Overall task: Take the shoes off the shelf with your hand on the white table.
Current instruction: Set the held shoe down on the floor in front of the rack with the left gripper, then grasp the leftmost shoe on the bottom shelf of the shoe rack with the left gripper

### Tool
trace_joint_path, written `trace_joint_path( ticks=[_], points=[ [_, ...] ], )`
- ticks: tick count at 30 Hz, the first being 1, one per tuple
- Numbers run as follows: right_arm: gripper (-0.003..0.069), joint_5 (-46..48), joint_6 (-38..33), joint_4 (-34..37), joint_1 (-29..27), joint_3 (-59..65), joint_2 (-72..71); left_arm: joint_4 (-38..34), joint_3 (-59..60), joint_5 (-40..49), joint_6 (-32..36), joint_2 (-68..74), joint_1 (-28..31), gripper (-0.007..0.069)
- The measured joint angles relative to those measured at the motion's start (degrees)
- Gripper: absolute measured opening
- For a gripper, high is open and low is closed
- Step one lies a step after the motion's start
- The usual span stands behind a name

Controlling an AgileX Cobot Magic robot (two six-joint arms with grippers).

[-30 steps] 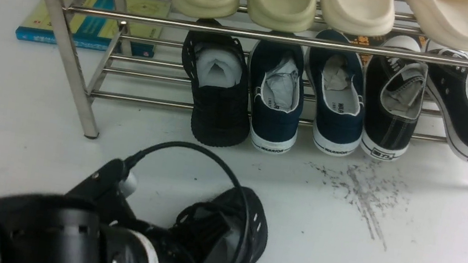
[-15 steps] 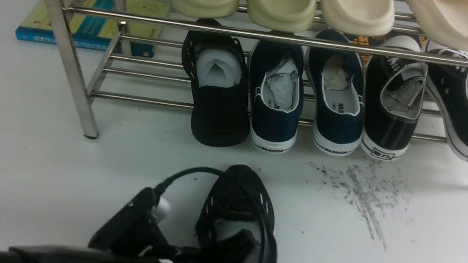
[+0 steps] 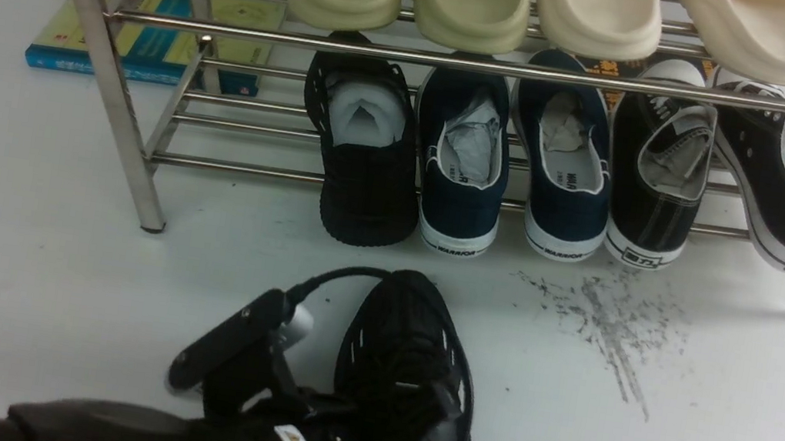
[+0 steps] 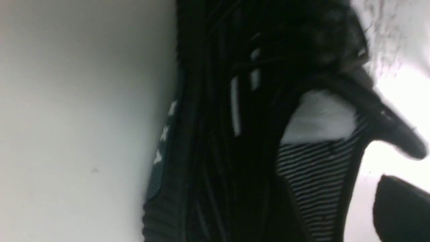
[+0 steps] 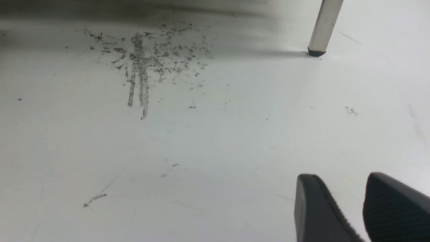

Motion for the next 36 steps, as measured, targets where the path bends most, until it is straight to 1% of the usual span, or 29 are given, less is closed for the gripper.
trace_joint_path(
  ticks=[3,5,6,7,9,11,13,14,15,16,17,18,19,20,21,22,23,25,28,32,33,34,35,36],
  points=[
    [0.0240,0.0,0.0,0.0,0.0,0.0,0.0,0.4,0.0,3.4,0.4,-1.6,0.0,0.0449],
    [0.0240,0.0,0.0,0.0,0.0,0.0,0.0,0.4,0.0,6.3,1.7,-3.1,0.0,0.0461],
    [0.0240,0.0,0.0,0.0,0.0,0.0,0.0,0.4,0.0,8.8,3.7,-5.3,0.0,0.0465],
    [0.0240,0.0,0.0,0.0,0.0,0.0,0.0,0.4,0.0,9.4,4.3,-5.6,0.0,0.0465],
    [0.0240,0.0,0.0,0.0,0.0,0.0,0.0,0.0,-0.3,13.7,9.1,-9.7,0.0,0.0459],
    [0.0240,0.0,0.0,0.0,0.0,0.0,0.0,-1.0,-1.4,17.5,12.6,-12.3,0.0,0.0443],
    [0.0240,0.0,0.0,0.0,0.0,0.0,0.0,-2.6,-3.7,22.5,19.4,-14.8,0.0,0.0409],
    [0.0240,0.0,0.0,0.0,0.0,0.0,0.0,-2.8,-4.0,22.5,20.1,-15.0,0.0,0.0404],
    [0.0240,0.0,0.0,0.0,0.0,0.0,0.0,-4.0,-5.4,25.0,24.2,-16.1,0.0,0.0378],
    [0.0240,0.0,0.0,0.0,0.0,0.0,0.0,-6.6,-8.1,29.3,30.5,-17.5,0.0,0.0325],
    [0.0240,0.0,0.0,0.0,0.0,0.0,0.0,-7.2,-8.5,30.5,32.4,-17.6,0.0,0.0317],
    [0.0240,0.0,0.0,0.0,0.0,0.0,0.0,-8.5,-10.0,33.0,36.3,-18.2,0.0,0.0277],
    [0.0240,0.0,0.0,0.0,0.0,0.0,0.0,-10.8,-13.4,38.3,43.9,-18.8,0.0,0.0219],
    [0.0240,0.0,0.0,0.0,0.0,0.0,0.0,-11.0,-14.3,39.0,44.8,-18.8,0.0,0.0211],
    [0.0240,0.0,0.0,0.0,0.0,0.0,0.0,-12.6,-17.4,43.7,51.7,-19.0,0.0,0.0144],
    [0.0240,0.0,0.0,0.0,0.0,0.0,0.0,-13.6,-19.9,47.3,55.3,-19.0,0.0,0.0097],
    [0.0240,0.0,0.0,0.0,0.0,0.0,0.0,-13.7,-19.9,47.9,55.9,-19.0,0.0,0.0097],
    [0.0240,0.0,0.0,0.0,0.0,0.0,0.0,-14.7,-24.0,53.0,61.6,-19.0,0.0,0.0020],
    [0.0240,0.0,0.0,0.0,0.0,0.0,0.0,-14.5,-26.4,54.7,63.6,-19.0,0.2,0.0001],
    [0.0240,0.0,0.0,0.0,0.0,0.0,0.0,-13.9,-26.8,54.9,64.0,-19.0,4.0,0.0001],
    [0.0240,0.0,0.0,0.0,0.0,0.0,0.0,-14.3,-26.8,54.9,64.7,-19.0,8.3,0.0001],
    [0.0240,0.0,0.0,0.0,0.0,0.0,0.0,-14.4,-26.8,54.9,65.0,-19.0,8.9,0.0001],
    [0.0240,0.0,0.0,0.0,0.0,0.0,0.0,-16.2,-26.8,54.4,66.9,-19.0,13.4,0.0001],
    [0.0240,0.0,0.0,0.0,0.0,0.0,0.0,-18.4,-26.8,53.1,69.0,-19.0,16.4,0.0001]
  ],
)
